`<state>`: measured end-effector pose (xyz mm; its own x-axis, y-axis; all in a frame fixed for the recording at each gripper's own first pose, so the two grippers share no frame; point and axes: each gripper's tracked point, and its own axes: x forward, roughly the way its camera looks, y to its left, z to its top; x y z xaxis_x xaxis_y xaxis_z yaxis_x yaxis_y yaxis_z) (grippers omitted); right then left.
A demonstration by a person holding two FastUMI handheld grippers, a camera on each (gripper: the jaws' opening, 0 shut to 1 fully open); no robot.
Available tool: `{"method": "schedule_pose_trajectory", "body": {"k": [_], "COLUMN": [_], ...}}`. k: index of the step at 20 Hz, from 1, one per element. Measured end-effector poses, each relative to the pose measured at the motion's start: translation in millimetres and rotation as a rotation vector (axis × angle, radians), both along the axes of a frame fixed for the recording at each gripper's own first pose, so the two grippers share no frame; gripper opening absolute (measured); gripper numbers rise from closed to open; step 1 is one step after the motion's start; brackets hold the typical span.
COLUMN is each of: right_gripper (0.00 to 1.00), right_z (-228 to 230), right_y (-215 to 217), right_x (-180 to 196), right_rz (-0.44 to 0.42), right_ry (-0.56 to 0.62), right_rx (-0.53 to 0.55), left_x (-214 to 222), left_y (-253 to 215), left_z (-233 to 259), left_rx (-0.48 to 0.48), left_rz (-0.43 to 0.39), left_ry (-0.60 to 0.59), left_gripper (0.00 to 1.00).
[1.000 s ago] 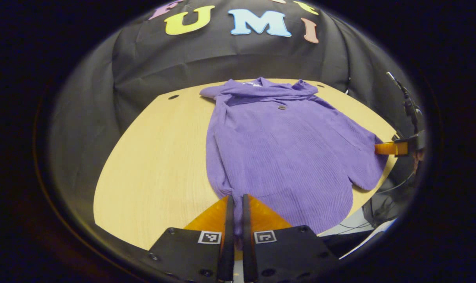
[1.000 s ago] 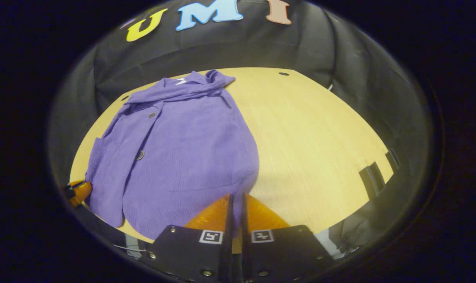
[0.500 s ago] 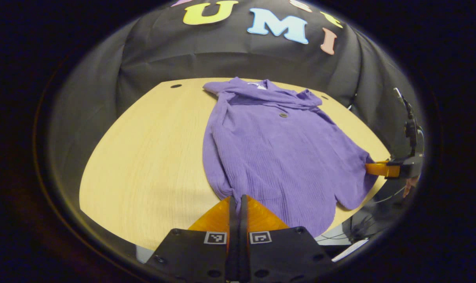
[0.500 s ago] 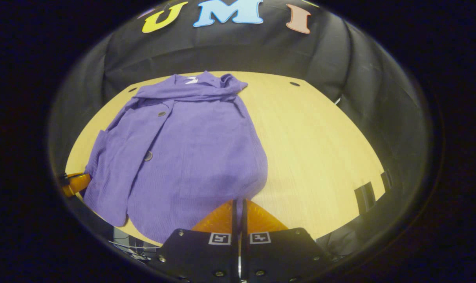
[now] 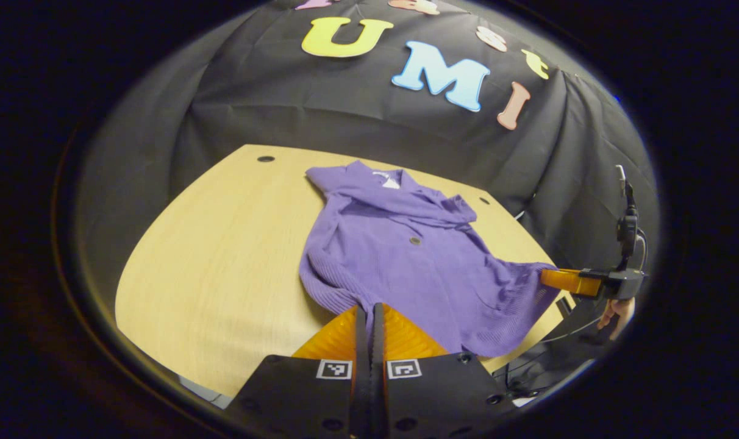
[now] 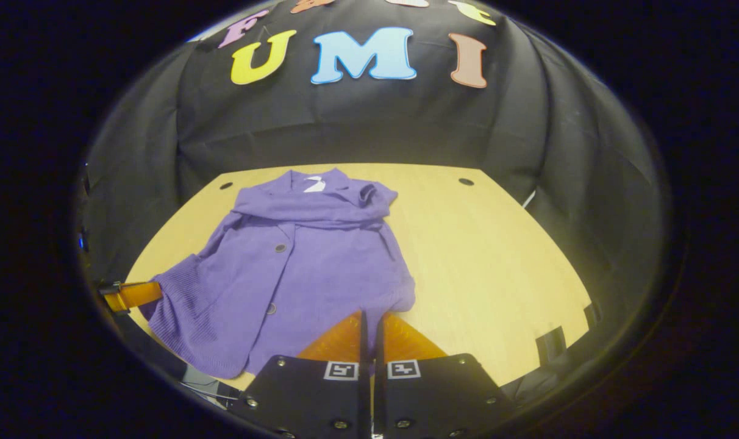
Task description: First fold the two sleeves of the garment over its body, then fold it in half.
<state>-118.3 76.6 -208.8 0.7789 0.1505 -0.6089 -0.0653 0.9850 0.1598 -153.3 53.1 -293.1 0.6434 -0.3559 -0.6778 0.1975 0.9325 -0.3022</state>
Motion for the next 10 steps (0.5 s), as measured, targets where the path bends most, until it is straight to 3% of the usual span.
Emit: {"method": "schedule_pose_trajectory", "body": {"k": [10], "right_gripper": [0.02], "right_z": [67.1], "right_y": [2.1], "right_x": [84.0], "right_rz": [0.064], "right_ry": [-0.087], "right_rx": [0.161], "left_x": [102.3], "left_y": [-27.8], "left_z": [67.4], "left_rx": [-0.078], "left_rz": [0.107], "left_ry": [-0.109], "left_gripper": [0.06]}}
